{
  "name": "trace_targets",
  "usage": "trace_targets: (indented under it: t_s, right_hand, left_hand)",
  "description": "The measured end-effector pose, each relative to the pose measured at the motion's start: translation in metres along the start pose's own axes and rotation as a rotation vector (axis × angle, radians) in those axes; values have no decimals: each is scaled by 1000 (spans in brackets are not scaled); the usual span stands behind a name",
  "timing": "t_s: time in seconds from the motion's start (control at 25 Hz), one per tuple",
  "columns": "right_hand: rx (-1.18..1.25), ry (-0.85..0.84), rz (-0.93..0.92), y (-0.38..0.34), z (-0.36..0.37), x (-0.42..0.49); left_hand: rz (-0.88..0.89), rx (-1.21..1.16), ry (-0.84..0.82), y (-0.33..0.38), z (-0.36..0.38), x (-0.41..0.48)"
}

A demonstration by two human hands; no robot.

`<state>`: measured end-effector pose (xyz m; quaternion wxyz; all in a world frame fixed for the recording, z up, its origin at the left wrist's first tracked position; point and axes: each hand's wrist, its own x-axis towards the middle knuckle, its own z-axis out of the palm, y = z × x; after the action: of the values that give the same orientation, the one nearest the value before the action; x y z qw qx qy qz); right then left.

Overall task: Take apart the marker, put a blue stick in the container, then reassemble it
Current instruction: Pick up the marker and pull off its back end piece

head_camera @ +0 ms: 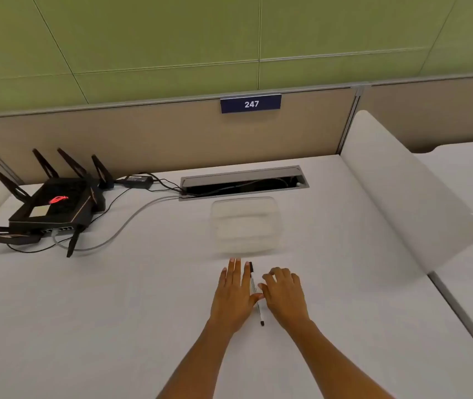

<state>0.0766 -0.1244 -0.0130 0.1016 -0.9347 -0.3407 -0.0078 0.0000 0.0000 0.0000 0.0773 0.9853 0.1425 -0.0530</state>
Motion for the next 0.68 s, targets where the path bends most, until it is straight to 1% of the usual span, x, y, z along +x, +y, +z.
trace_targets:
  t_s: [0.04,0.12,0.24,0.48,0.68]
  right_hand:
    - [-42,-30,3,-1,3,-2]
    - [-35,-90,-1,-3,10,-4]
    - [-33,-147,1,-7,12,-8]
    - [15,-184,61,-20,12,-13]
    - [65,-191,171,-27,7,-11]
  left_hand:
    - [5,9,-19,-1,4,-3]
    - [13,32,-70,-3,12,-9]
    - [29,53,-88,-5,21,-18]
    - [41,-5,-137,-5,34,-28]
    - [38,-98,-107,-2,37,-29]
